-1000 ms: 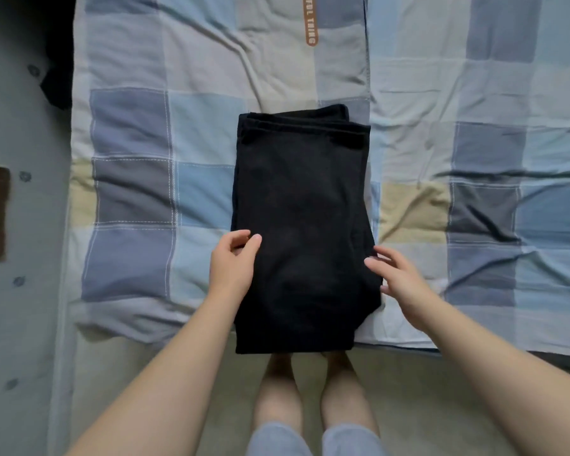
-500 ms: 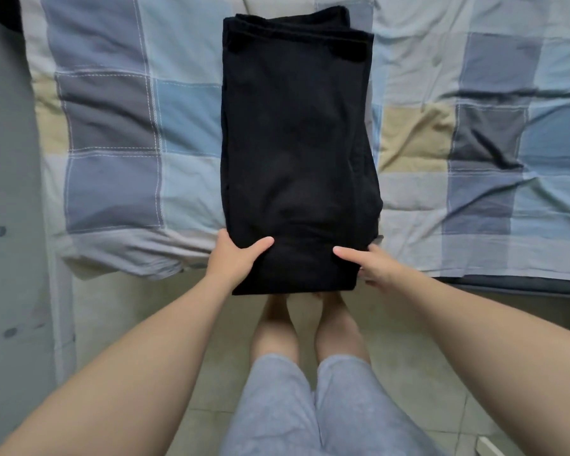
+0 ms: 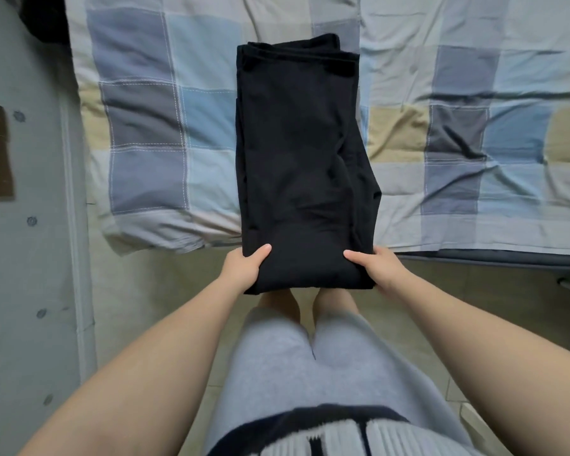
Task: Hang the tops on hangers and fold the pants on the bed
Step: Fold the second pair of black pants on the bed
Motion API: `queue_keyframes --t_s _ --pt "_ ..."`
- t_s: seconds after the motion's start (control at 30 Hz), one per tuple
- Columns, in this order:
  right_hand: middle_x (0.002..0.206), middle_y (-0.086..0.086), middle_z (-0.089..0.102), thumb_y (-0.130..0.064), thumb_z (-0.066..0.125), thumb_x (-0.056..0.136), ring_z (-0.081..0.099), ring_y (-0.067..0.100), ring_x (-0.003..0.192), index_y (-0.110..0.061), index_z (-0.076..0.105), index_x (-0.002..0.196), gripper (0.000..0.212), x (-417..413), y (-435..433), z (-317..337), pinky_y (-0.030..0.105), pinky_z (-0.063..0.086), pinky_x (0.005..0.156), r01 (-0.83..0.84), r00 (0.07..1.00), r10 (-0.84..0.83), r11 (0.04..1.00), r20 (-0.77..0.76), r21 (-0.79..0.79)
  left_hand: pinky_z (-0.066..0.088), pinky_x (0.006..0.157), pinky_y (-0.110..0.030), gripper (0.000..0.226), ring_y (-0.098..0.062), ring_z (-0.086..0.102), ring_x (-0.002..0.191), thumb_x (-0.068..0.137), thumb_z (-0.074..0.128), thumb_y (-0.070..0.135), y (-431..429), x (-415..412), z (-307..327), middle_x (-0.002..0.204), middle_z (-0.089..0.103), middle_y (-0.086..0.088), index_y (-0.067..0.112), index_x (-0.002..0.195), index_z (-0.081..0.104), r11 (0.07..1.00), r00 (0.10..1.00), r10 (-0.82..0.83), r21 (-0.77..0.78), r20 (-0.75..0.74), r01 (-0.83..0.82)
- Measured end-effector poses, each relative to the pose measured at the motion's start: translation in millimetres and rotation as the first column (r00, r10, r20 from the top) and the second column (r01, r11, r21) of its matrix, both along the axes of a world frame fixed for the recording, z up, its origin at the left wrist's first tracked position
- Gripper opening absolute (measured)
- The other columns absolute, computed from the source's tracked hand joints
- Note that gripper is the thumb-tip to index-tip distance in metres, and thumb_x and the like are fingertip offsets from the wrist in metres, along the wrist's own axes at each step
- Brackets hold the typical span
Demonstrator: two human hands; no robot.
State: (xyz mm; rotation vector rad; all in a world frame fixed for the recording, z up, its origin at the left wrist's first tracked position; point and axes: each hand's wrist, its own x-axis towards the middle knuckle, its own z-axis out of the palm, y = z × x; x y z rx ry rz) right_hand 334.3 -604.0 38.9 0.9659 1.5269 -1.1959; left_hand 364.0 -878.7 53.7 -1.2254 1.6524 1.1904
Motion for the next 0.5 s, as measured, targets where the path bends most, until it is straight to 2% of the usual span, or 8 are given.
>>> queue_keyframes --t_s 0.07,0.17,0.23,0.3,0.33,0.4,0.47,0.5 --pt "0.114 0.004 0.073 -0.021 0.078 0.084 0.070 0.025 0.105 -0.014 0.069 0.116 0.034 11.6 1.3 21.1 0.046 0.054 0.098 -0.005 1.000 0.005 1.000 0.012 0.016 0.053 0.099 -0.045 0.044 -0.029 0.066 0.109 0.093 0.070 0.037 0.9 12.9 22.6 0.121 0.070 -0.010 0.008 0.126 0.068 1.000 1.000 0.009 0.014 0.027 -0.010" --pt "0.108 0.000 0.076 -0.028 0.079 0.083 0.072 0.021 0.097 -0.019 0.071 0.115 0.034 30.4 2.1 55.8 0.037 0.059 0.083 -0.028 0.998 0.027 0.999 0.051 0.025 0.057 0.091 -0.042 0.041 -0.029 0.069 0.104 0.092 0.073 0.034 1.7 31.5 53.7 0.116 0.072 -0.010 0.007 0.123 0.069 0.997 0.995 0.062 0.038 0.079 -0.065" --pt "0.106 0.000 0.076 -0.030 0.080 0.082 0.073 0.022 0.096 -0.020 0.070 0.111 0.032 35.5 2.2 77.9 0.039 0.060 0.084 -0.019 0.997 0.017 1.000 0.081 0.023 0.058 0.070 -0.033 0.034 -0.027 0.071 0.091 0.091 0.074 0.033 1.2 35.9 72.8 0.107 0.074 -0.009 0.010 0.116 0.070 0.992 0.988 0.112 0.053 0.107 -0.118" --pt "0.108 0.002 0.076 -0.029 0.079 0.083 0.072 0.024 0.098 -0.020 0.070 0.112 0.032 31.2 1.8 96.1 0.042 0.060 0.086 0.011 0.996 -0.012 1.000 0.089 0.020 0.050 0.048 -0.024 0.023 -0.021 0.068 0.071 0.091 0.074 0.032 -0.7 32.3 88.6 0.094 0.073 -0.005 0.015 0.104 0.068 0.986 0.982 0.147 0.060 0.117 -0.155" --pt "0.110 0.003 0.075 -0.028 0.079 0.083 0.072 0.025 0.099 -0.019 0.069 0.114 0.033 25.7 1.3 103.2 0.041 0.060 0.084 0.041 0.996 -0.042 0.999 0.078 0.015 0.047 0.043 -0.021 0.018 -0.018 0.066 0.066 0.091 0.073 0.030 -2.4 27.8 94.1 0.091 0.073 -0.005 0.016 0.101 0.066 0.983 0.981 0.162 0.064 0.108 -0.170" --pt "0.116 0.008 0.072 -0.024 0.078 0.085 0.070 0.028 0.103 -0.016 0.066 0.116 0.035 9.0 -1.6 114.3 0.040 0.061 0.078 0.122 0.992 -0.122 0.993 0.040 0.002 0.048 0.045 -0.022 0.014 -0.018 0.064 0.067 0.092 0.069 0.023 -7.4 14.1 101.1 0.100 0.074 -0.008 0.016 0.104 0.066 0.972 0.975 0.212 0.091 0.067 -0.218" --pt "0.123 0.012 0.068 -0.021 0.076 0.086 0.067 0.029 0.104 -0.014 0.063 0.118 0.036 -13.8 -6.8 123.1 0.036 0.059 0.069 0.186 0.983 -0.186 0.983 -0.013 -0.002 0.053 0.052 -0.027 0.034 -0.020 0.066 0.083 0.093 0.064 0.017 -12.6 -5.4 106.8 0.118 0.069 -0.007 0.016 0.127 0.059 0.948 0.957 0.291 0.128 0.013 -0.291" --pt "0.129 0.011 0.064 -0.019 0.076 0.086 0.066 0.030 0.106 -0.014 0.059 0.125 0.043 -26.3 -10.3 126.5 0.036 0.058 0.066 0.223 0.974 -0.223 0.975 -0.042 0.000 0.055 0.056 -0.030 0.045 -0.022 0.065 0.093 0.094 0.063 0.016 -14.9 -16.3 109.4 0.125 0.064 -0.005 0.020 0.137 0.052 0.930 0.940 0.342 0.146 -0.010 -0.337"
